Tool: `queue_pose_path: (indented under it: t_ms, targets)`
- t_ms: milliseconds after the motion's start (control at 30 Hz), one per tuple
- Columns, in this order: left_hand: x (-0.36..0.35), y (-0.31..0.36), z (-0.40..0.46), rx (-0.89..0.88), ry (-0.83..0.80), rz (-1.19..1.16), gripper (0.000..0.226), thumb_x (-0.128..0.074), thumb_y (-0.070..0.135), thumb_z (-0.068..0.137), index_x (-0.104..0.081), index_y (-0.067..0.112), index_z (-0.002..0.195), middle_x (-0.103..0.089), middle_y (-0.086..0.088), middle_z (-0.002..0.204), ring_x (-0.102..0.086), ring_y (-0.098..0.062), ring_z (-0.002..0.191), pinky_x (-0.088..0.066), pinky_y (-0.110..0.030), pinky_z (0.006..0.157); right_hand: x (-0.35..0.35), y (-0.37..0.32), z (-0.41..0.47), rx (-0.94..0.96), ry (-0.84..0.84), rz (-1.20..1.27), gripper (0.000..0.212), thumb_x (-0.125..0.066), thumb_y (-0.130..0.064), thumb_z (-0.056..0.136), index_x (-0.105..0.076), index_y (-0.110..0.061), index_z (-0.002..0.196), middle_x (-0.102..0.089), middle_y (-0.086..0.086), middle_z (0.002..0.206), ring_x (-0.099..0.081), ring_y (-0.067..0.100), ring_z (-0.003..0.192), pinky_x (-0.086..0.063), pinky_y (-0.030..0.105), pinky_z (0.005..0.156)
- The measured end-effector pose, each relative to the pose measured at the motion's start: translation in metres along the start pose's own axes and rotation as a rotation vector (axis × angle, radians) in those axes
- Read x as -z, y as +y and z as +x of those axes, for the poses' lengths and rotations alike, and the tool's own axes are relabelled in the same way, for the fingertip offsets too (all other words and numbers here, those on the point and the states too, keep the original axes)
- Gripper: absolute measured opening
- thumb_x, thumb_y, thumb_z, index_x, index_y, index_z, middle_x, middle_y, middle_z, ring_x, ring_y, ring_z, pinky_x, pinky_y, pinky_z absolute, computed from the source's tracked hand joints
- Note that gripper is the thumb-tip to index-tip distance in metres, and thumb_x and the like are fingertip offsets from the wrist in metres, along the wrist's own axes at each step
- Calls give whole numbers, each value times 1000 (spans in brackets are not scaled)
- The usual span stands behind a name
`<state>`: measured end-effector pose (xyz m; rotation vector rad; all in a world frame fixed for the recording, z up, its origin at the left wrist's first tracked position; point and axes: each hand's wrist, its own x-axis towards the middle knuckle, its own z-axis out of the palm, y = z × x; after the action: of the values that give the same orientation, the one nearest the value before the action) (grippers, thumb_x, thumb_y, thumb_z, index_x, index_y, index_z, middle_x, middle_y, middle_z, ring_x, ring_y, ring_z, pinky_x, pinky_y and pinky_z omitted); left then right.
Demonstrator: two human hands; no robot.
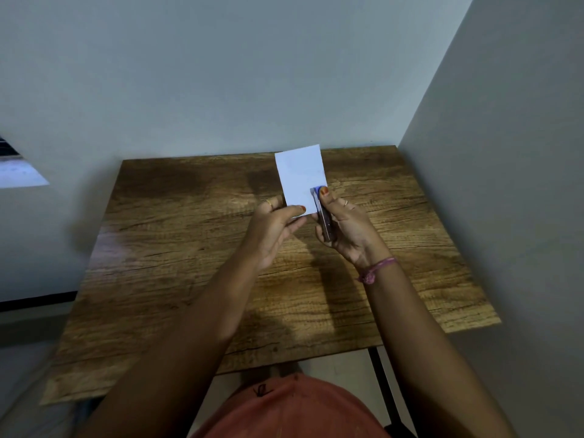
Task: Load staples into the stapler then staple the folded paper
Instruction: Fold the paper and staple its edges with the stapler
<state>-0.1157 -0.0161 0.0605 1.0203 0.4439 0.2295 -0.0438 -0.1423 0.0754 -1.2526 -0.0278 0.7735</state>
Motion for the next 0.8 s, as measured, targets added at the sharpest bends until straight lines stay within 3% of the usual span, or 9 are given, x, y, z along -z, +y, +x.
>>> queue_pose_path:
  t_ms: [133,233,367,500,567,667,733,800]
  targets:
    - [8,-6,0,-93,177,19,24,-70,-2,80,-61,9,100,-70,-11,102,-71,-17,90,-57,-24,71,1,4,1,-49,-26,-3,14,-67,-40,82,-64,-26,84,-66,-5,75,-62,7,69,-47,21,57]
    - [14,-9,1,-136,271,55,31,-73,0,77,-58,10,102,-69,-11,104,-70,-19,93,-57,-25,71,5,8,4,-68,-46,16,19,-63,-40,84,-61,-24,95,-65,-5,77,-60,6,70,-45,19,56]
    - [26,-10,2,-171,411,71,33,-74,-1,77,-51,12,97,-66,-10,103,-68,-19,95,-59,-26,72,12,17,9,-32,-30,68,12,-57,-13,91,-61,-16,102,-63,0,86,-59,8,75,-45,18,54]
    - [45,-15,4,-180,522,172,21,-74,4,79,-60,12,93,-66,-9,97,-67,-21,96,-58,-27,73,20,27,17,5,24,71,37,-47,9,89,-56,-11,120,-68,4,91,-66,10,70,-55,20,59]
    - [56,-16,7,-178,577,225,23,-73,7,80,-65,11,101,-68,-10,103,-67,-19,96,-57,-23,69,24,36,26,39,102,-56,39,-48,8,90,-54,-10,124,-68,4,100,-66,14,82,-56,30,76]
    - [76,-18,14,-175,646,392,31,-73,12,80,-66,10,110,-68,-10,111,-65,-19,99,-57,-34,82,32,50,40,135,300,-400,38,-54,0,90,-53,-3,128,-64,12,117,-62,26,106,-48,46,98]
    - [88,-19,18,-164,665,488,32,-73,13,81,-66,10,112,-67,-9,115,-63,-17,101,-55,-39,90,35,57,49,201,407,-636,38,-58,-7,89,-55,-3,127,-62,15,122,-59,27,112,-46,44,100]
    - [98,-22,20,-155,675,559,33,-72,14,81,-65,11,114,-66,-10,119,-62,-17,103,-53,-34,90,37,62,56,235,498,-804,42,-60,-11,88,-54,-5,129,-59,15,123,-56,26,114,-43,39,103]
